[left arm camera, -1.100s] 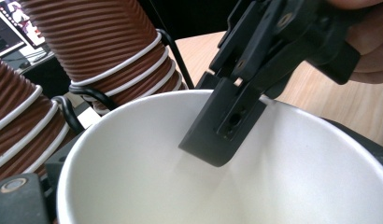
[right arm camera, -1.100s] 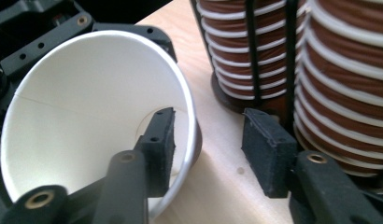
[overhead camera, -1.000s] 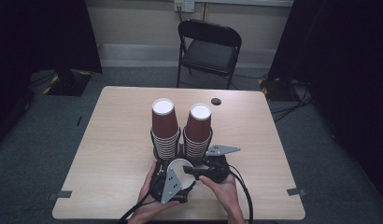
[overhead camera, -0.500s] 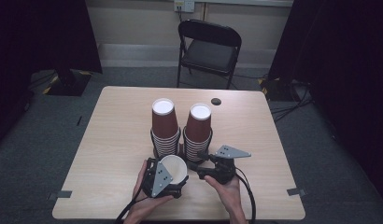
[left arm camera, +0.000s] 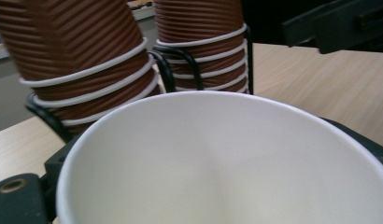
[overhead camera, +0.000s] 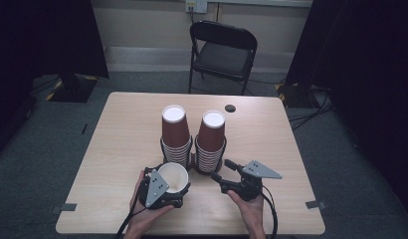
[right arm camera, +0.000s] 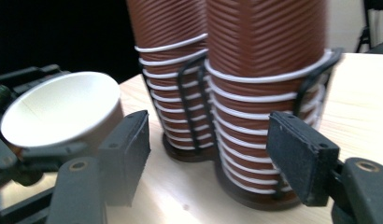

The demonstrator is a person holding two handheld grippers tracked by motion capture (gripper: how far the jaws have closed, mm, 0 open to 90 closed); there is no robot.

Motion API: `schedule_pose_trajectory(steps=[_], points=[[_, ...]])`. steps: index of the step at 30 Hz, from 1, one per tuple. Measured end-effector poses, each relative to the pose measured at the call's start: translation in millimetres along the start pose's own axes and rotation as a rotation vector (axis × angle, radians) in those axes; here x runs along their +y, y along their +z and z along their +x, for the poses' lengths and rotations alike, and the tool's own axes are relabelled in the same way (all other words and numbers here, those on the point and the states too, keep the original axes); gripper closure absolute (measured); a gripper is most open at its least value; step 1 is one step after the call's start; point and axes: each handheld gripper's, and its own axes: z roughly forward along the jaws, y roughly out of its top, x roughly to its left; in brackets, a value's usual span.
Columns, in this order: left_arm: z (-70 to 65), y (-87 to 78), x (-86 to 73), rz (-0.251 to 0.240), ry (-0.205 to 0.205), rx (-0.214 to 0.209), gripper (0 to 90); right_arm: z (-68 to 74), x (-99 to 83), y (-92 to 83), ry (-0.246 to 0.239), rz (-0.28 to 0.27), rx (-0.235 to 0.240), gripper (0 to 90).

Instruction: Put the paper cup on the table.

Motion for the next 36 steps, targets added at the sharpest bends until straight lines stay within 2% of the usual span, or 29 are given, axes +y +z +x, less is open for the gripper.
schedule_pose_trajectory(steps=[2, 5, 6, 13, 18, 20, 23, 24, 28, 31, 32, 36], points=[[3.9, -0.8, -1.0, -0.014, -0.019, -0.004, 6.7, -2.5, -3.1, -4.3, -0.008, -0.018, -0.035, 29.1], [8.5, -2.9, -1.8, -0.023, -0.027, 0.016, 6.6, -5.1, -5.8, -7.8, -0.01, -0.031, -0.056, 28.9], [14.7, -5.2, -2.4, -0.036, -0.049, 0.021, 6.6, -8.4, -9.4, -12.1, -0.015, -0.046, -0.086, 27.2], [32.9, -8.6, -6.9, -0.043, -0.109, 0.039, 6.6, -17.6, -19.0, -20.8, 0.006, -0.081, -0.144, 22.2], [44.8, -9.6, -8.5, -0.052, -0.139, 0.064, 6.7, -21.9, -25.8, -24.5, 0.011, -0.074, -0.159, 18.1], [49.0, -10.4, -7.5, -0.044, -0.132, 0.082, 6.6, -23.8, -29.1, -26.4, 0.021, -0.075, -0.167, 17.2], [54.0, -11.2, -6.1, -0.041, -0.126, 0.084, 6.5, -27.0, -33.2, -28.0, 0.039, -0.072, -0.182, 17.3], [59.2, -12.8, -4.2, -0.048, -0.125, 0.09, 6.5, -27.7, -34.7, -28.0, 0.045, -0.061, -0.203, 17.3], [70.5, -15.9, -1.4, -0.06, -0.136, 0.116, 6.5, -29.9, -41.7, -29.7, 0.031, -0.062, -0.243, 17.3], [74.7, -16.4, -0.8, -0.065, -0.149, 0.125, 6.5, -31.7, -46.0, -31.1, 0.016, -0.065, -0.253, 17.2], [81.5, -15.7, -0.3, -0.071, -0.17, 0.128, 6.5, -32.7, -47.4, -31.5, 0.011, -0.06, -0.261, 17.2], [93.2, -12.4, 0.2, -0.061, -0.19, 0.15, 6.5, -36.3, -52.4, -32.7, 0.003, -0.054, -0.282, 17.2]])
